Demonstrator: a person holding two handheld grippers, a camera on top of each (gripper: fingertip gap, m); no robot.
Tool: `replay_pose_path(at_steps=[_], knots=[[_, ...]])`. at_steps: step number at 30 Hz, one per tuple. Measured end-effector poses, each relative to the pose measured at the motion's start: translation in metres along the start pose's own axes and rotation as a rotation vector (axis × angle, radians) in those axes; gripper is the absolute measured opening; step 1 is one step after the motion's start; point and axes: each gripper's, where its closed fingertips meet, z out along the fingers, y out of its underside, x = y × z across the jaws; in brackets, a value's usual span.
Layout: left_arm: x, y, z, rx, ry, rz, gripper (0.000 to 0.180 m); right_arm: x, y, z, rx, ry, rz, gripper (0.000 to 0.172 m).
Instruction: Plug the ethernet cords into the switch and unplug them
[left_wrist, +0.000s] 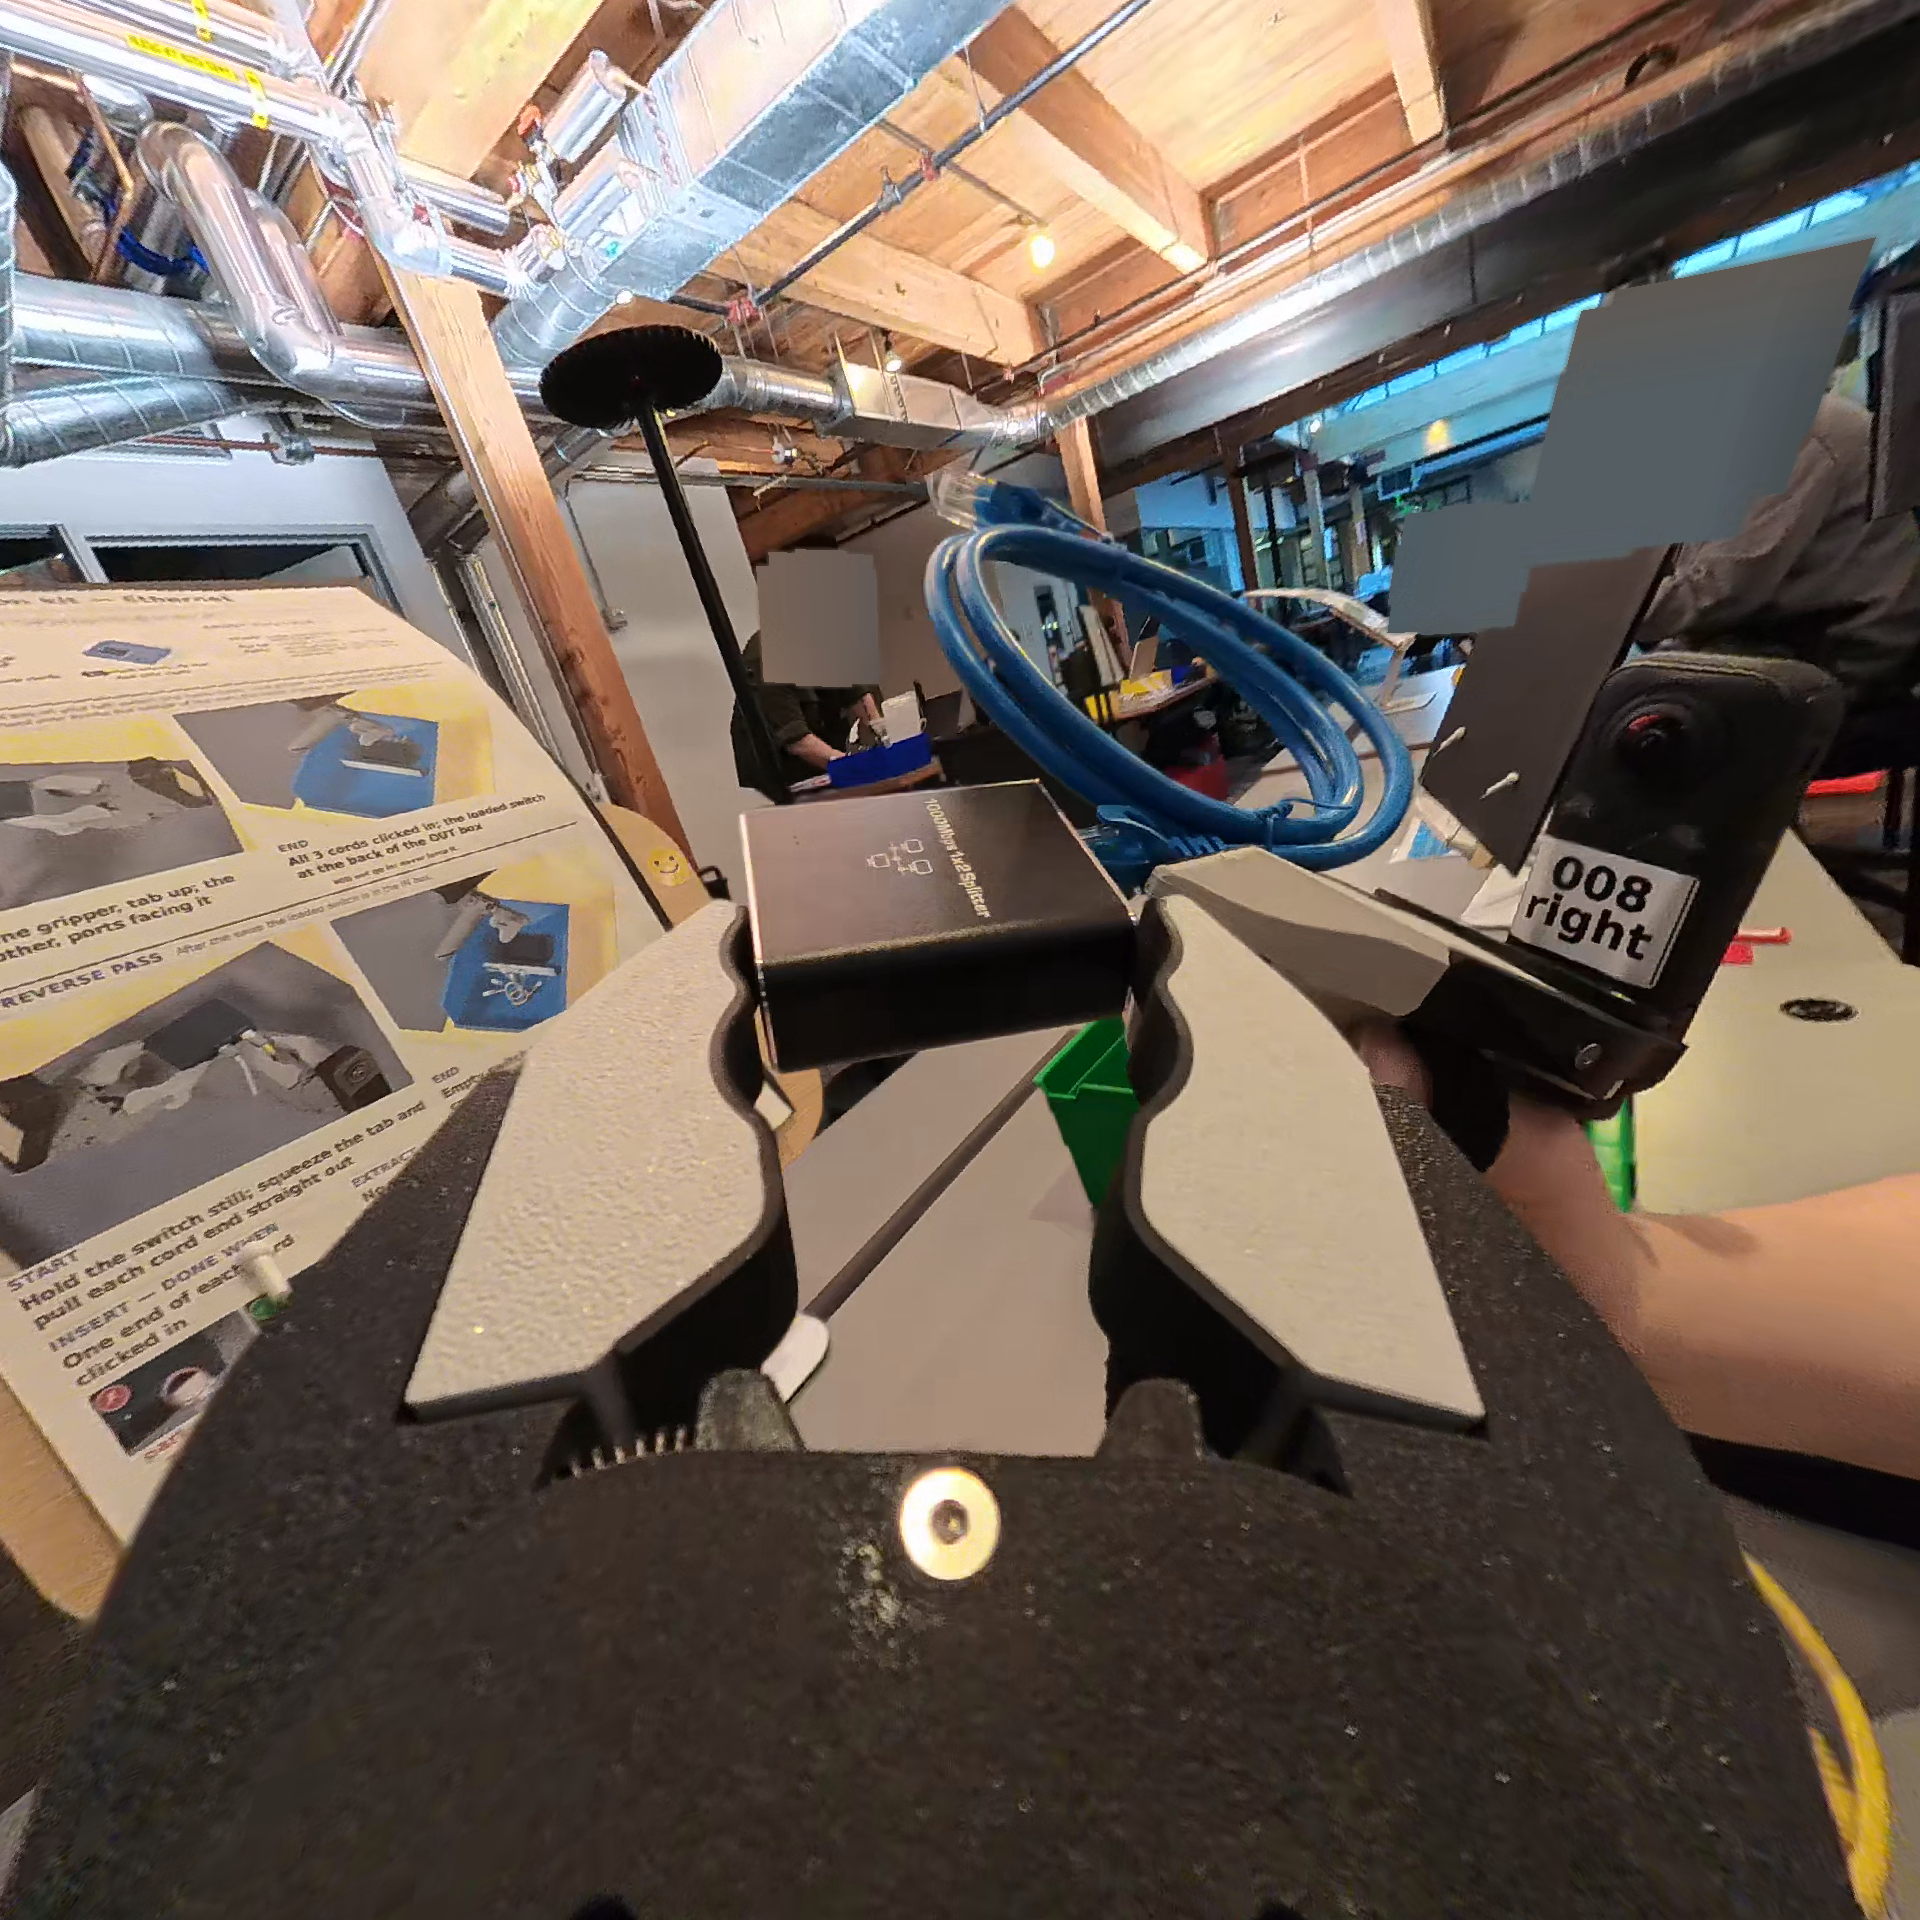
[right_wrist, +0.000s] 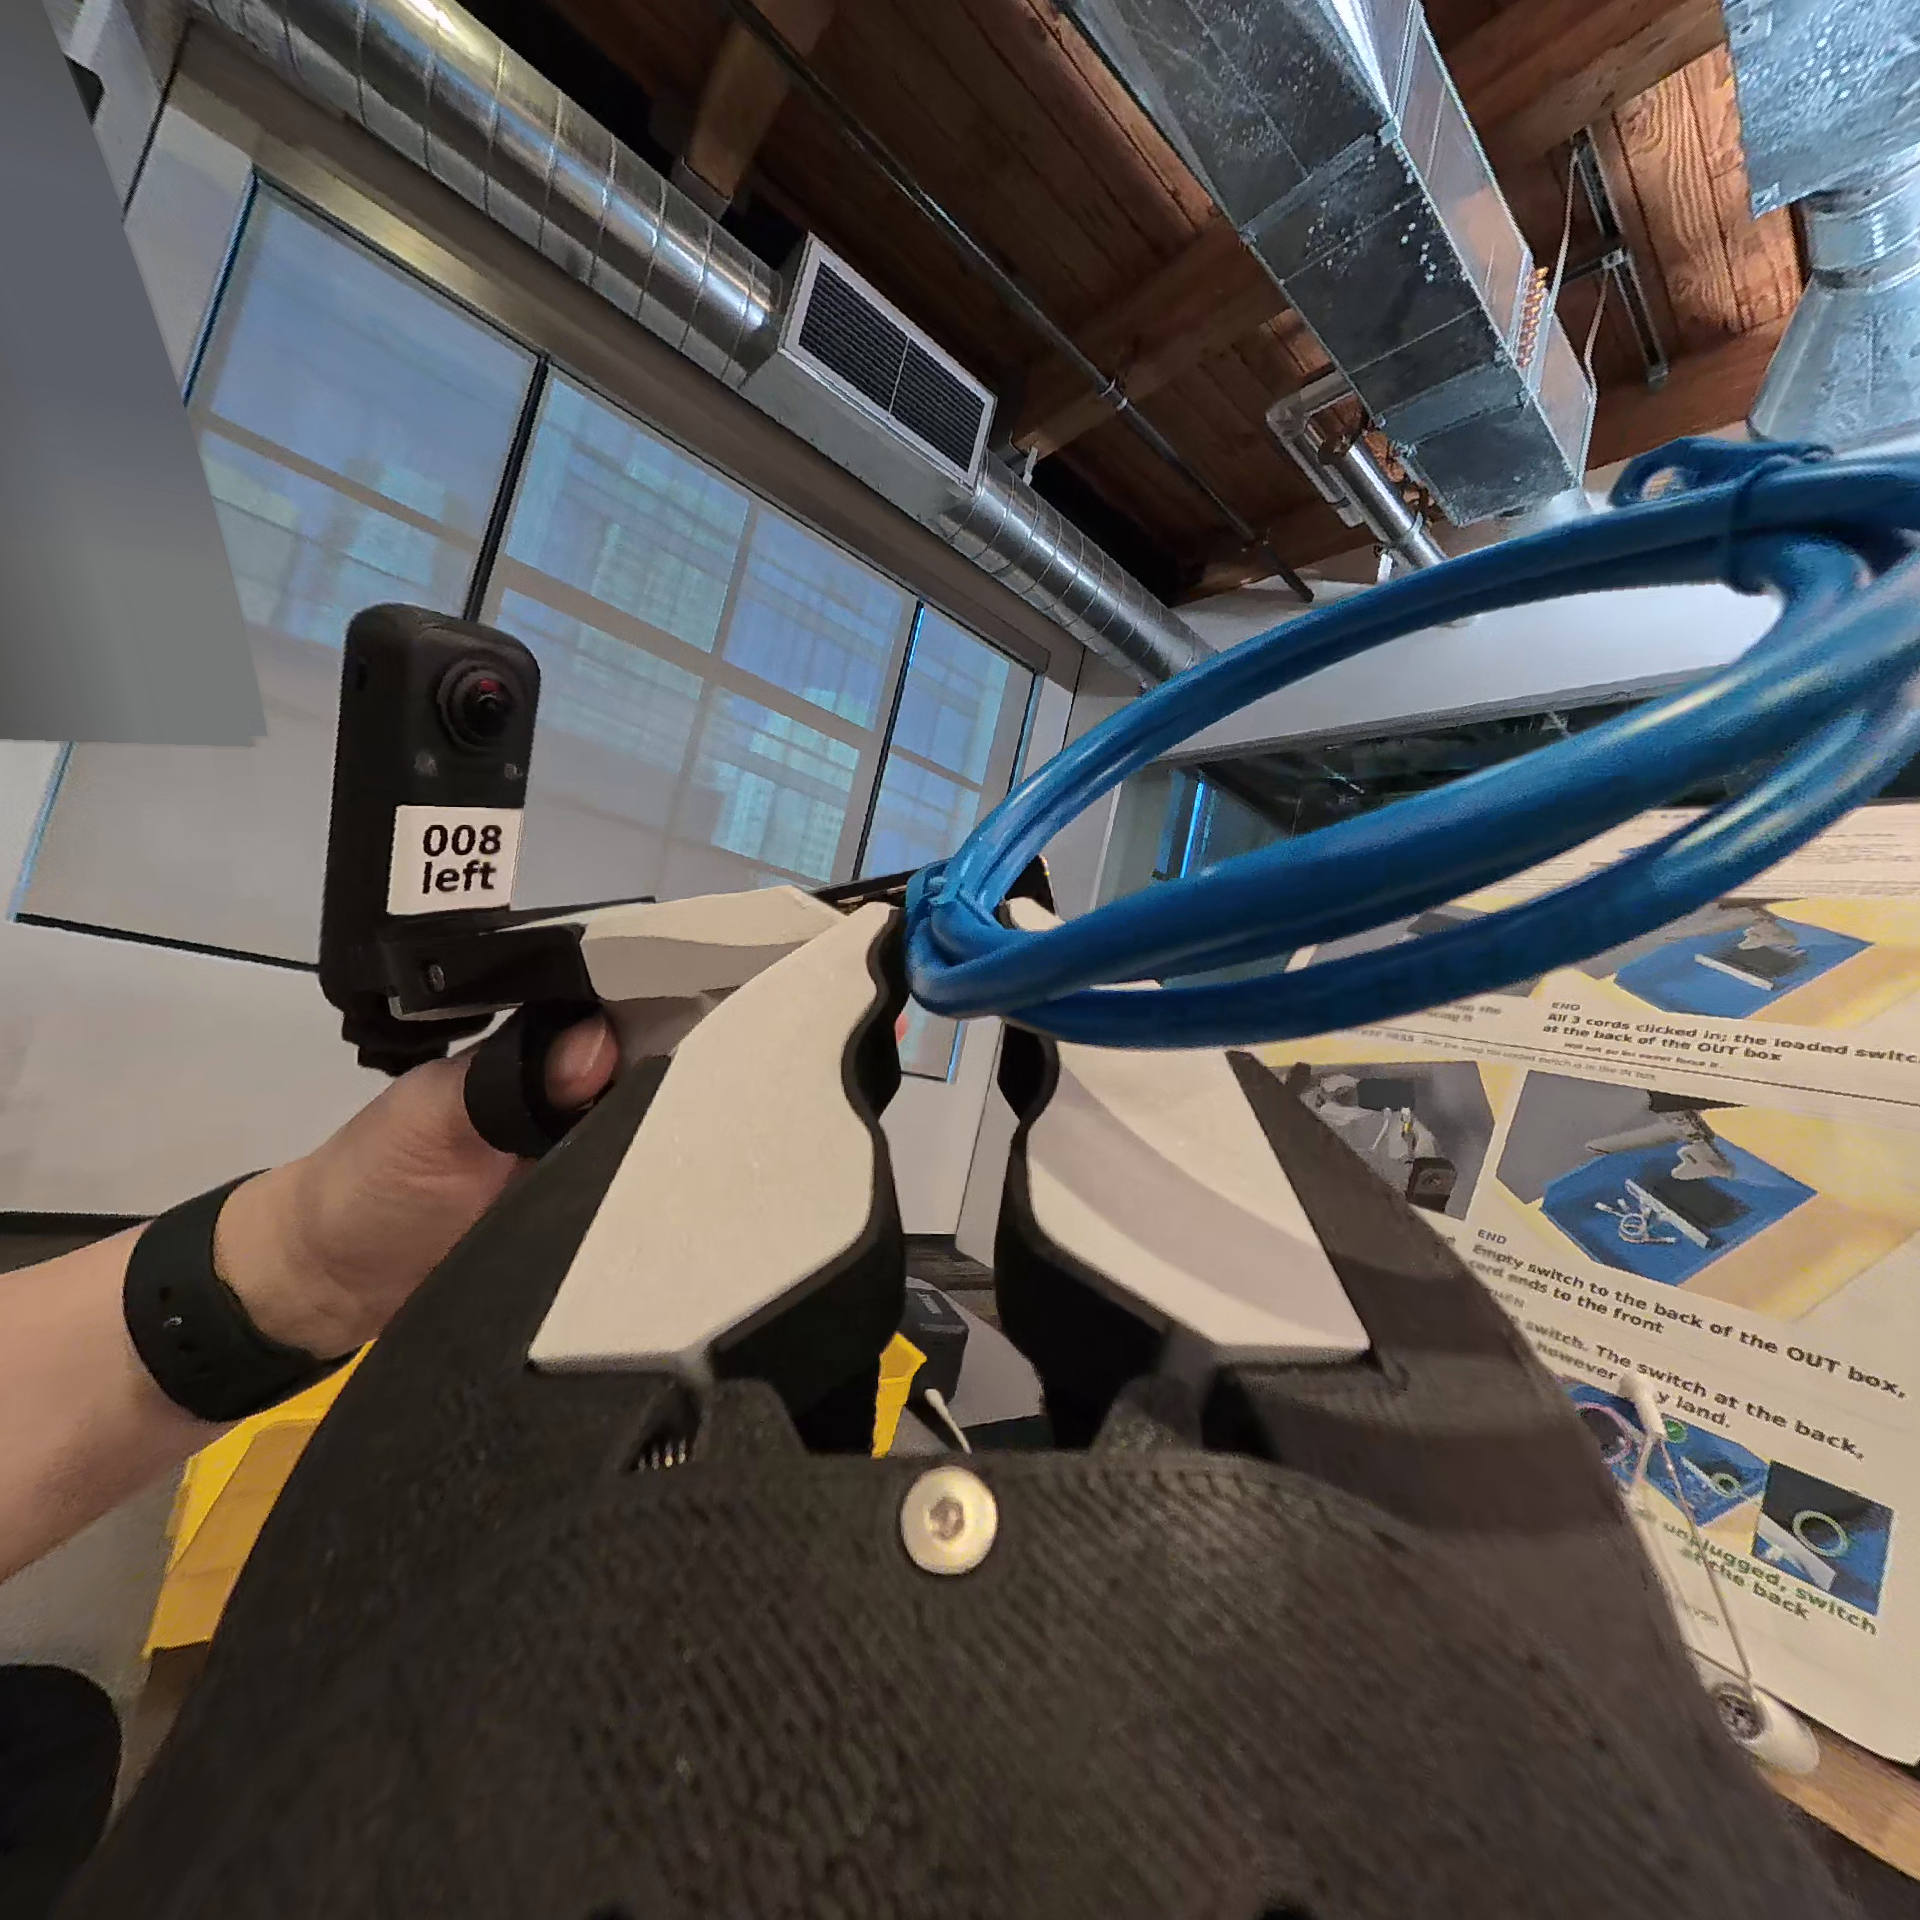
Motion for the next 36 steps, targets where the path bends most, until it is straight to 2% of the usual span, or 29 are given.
replay_pose_path(at_steps=[16, 31, 36], knots=[[-0.005, 0.014, -0.004, -0.086, -0.016, 0.047, 0.069, 0.000, 0.014, 0.002, -0.055, -0.032, 0.036, 0.016], [-0.003, 0.014, -0.001, -0.089, -0.013, 0.015, 0.069, 0.001, 0.012, 0.002, -0.060, -0.043, 0.033, 0.016], [-0.008, 0.020, 0.000, -0.141, -0.035, 0.006, 0.069, 0.006, 0.020, 0.003, -0.078, -0.044, 0.093, 0.016]])
